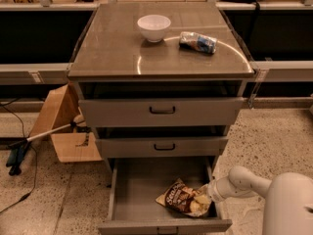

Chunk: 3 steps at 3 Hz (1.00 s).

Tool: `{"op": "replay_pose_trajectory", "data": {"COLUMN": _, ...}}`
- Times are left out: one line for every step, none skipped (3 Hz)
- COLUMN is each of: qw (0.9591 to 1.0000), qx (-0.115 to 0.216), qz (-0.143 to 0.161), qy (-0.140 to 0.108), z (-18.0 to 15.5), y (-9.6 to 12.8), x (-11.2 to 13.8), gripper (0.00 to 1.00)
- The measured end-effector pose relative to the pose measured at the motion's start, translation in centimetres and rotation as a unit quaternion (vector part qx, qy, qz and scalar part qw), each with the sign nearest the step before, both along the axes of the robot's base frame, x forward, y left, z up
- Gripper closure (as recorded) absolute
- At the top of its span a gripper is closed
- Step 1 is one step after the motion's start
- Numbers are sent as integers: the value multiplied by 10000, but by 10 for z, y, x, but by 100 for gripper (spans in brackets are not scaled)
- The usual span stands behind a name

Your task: Pick brown chip bag from bottom drawer and place on counter

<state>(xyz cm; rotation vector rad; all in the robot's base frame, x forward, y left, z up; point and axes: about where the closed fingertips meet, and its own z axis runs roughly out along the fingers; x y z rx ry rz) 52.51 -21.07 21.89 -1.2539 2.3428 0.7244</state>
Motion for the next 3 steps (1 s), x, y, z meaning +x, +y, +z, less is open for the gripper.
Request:
{"op": "replay_pose_trajectory", "data": {"qw": 10000, "qx": 0, "qz": 0, "qy": 0, "z": 0, "y": 0, "x": 0, "gripper": 100}}
{"op": "replay_pose_trajectory", "data": {"qw": 10000, "qx": 3, "qz": 5, "qy": 0, "z": 0, "y": 1, "x": 0, "gripper": 100}}
{"op": "replay_pose_trajectory", "data": {"qw": 9999, "qx": 45, "qz": 68, "qy": -127, "z": 24, "y": 9, "x": -8, "gripper": 100}}
